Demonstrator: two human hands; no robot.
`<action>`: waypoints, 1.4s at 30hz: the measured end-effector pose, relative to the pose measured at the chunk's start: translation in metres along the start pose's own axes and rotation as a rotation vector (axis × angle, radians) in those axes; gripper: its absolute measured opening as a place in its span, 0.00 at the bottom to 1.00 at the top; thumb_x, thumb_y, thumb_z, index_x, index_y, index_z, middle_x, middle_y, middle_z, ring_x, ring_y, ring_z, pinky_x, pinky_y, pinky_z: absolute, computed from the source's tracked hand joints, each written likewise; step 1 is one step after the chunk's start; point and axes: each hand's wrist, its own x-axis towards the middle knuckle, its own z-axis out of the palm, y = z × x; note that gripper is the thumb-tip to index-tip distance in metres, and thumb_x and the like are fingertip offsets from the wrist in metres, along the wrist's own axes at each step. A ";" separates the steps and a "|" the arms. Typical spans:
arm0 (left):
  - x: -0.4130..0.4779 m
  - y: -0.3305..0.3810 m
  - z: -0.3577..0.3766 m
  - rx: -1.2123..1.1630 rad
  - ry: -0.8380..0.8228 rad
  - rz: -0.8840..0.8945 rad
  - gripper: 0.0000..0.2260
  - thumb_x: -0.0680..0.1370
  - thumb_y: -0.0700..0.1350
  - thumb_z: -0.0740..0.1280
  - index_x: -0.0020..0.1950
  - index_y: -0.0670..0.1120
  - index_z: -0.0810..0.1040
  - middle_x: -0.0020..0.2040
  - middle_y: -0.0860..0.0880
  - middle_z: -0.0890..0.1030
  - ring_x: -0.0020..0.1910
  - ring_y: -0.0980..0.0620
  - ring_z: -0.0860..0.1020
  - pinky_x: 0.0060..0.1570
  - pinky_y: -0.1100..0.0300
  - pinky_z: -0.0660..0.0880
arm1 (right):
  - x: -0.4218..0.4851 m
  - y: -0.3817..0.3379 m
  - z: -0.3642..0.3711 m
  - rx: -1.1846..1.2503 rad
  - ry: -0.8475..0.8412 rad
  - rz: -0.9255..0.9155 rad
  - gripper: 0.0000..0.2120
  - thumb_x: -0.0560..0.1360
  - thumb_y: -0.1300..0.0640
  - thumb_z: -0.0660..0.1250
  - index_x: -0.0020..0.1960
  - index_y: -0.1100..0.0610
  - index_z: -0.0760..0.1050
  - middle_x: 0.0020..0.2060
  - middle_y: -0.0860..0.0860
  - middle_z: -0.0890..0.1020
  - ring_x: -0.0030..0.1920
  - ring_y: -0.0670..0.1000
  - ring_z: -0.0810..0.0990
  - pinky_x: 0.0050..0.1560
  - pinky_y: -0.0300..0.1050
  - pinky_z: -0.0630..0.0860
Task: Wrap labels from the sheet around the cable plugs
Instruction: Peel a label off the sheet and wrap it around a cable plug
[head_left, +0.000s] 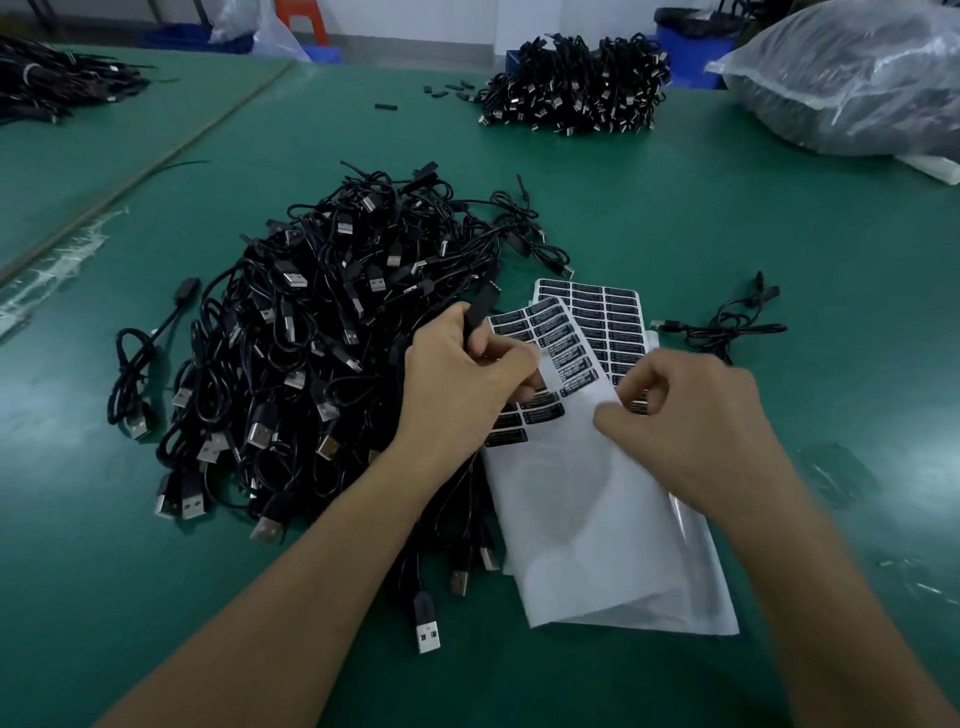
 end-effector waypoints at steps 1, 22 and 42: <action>0.000 -0.001 0.000 0.017 0.004 0.007 0.19 0.71 0.36 0.73 0.37 0.49 0.62 0.35 0.43 0.84 0.35 0.44 0.85 0.37 0.55 0.81 | -0.002 -0.004 0.002 -0.005 0.067 -0.062 0.08 0.66 0.48 0.73 0.41 0.48 0.75 0.33 0.46 0.76 0.36 0.51 0.75 0.37 0.50 0.76; -0.002 -0.001 0.002 0.219 -0.063 0.048 0.20 0.67 0.46 0.75 0.36 0.51 0.62 0.32 0.47 0.82 0.39 0.36 0.81 0.45 0.38 0.80 | -0.009 -0.021 0.037 -0.104 0.187 -0.176 0.07 0.77 0.53 0.69 0.46 0.54 0.83 0.38 0.50 0.77 0.41 0.53 0.75 0.37 0.47 0.70; -0.004 0.004 0.001 0.060 -0.220 -0.002 0.18 0.69 0.41 0.73 0.40 0.49 0.62 0.38 0.48 0.86 0.36 0.53 0.78 0.41 0.54 0.76 | 0.005 -0.012 0.026 0.850 0.044 0.123 0.06 0.74 0.62 0.73 0.39 0.55 0.84 0.21 0.40 0.75 0.20 0.39 0.71 0.24 0.26 0.65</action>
